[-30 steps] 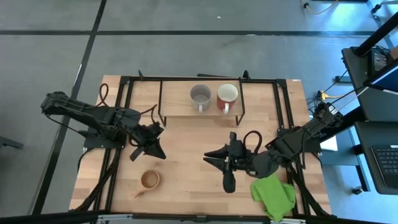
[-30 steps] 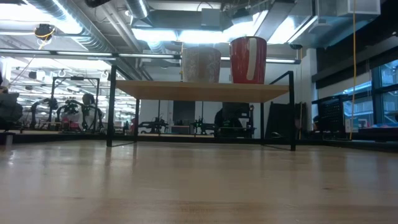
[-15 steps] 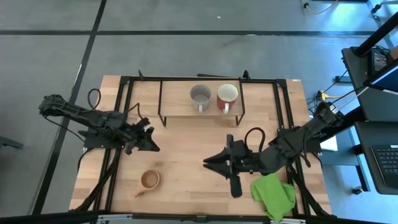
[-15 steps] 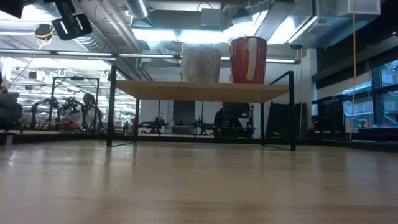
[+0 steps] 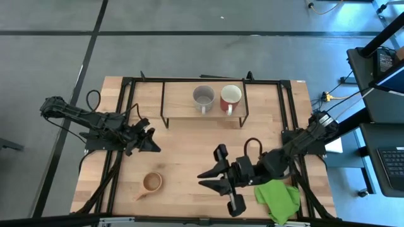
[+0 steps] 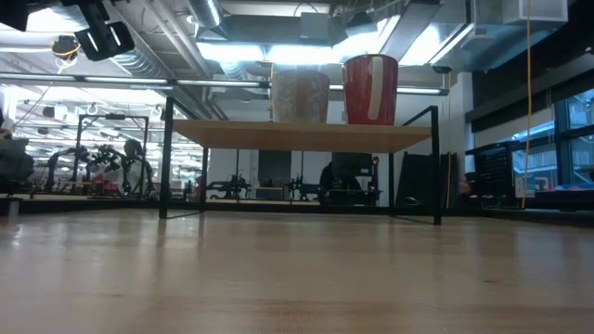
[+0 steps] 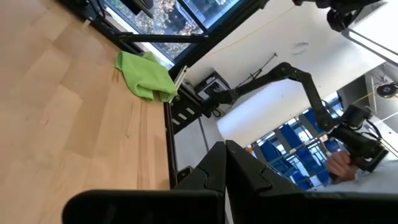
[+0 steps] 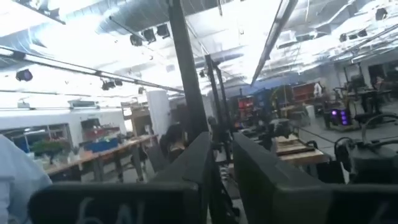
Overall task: Stack small to large cups/mugs on shelf
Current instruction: Put the brown mug on the shelf
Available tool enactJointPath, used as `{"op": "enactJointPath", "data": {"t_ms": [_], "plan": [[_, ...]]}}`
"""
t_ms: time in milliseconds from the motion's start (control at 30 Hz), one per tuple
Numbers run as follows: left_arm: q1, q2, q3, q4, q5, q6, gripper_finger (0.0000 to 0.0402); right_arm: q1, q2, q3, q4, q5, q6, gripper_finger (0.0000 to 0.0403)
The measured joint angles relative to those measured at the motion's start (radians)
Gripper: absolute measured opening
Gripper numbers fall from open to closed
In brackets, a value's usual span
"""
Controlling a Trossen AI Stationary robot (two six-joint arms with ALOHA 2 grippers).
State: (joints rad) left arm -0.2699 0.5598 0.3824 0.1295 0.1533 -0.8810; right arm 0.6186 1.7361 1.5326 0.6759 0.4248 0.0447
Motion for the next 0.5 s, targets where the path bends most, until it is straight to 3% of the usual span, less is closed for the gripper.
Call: {"op": "enactJointPath", "data": {"t_ms": [100, 200, 300, 400, 500], "plan": [[0.0, 0.0, 0.0, 0.0, 0.024, 0.0, 0.0, 0.002, 0.005, 0.0, -0.018, 0.005, 0.009, 0.0069], [0.0, 0.0, 0.0, 0.0, 0.048, 0.0, 0.0, 0.009, 0.009, 0.0, -0.016, 0.07, 0.154, 0.0069], [0.0, 0.0, 0.0, -0.006, 0.086, 0.001, 0.0, 0.009, 0.009, 0.0, -0.037, 0.078, 0.202, 0.0069], [0.0, 0.001, 0.0, -0.029, 0.114, 0.001, 0.0, 0.01, 0.019, 0.001, -0.129, 0.261, 0.391, 0.0069], [0.001, 0.0, 0.0, -0.046, 0.134, 0.009, 0.0, 0.003, 0.052, 0.001, -0.201, 0.299, 0.558, 0.0069]]}}
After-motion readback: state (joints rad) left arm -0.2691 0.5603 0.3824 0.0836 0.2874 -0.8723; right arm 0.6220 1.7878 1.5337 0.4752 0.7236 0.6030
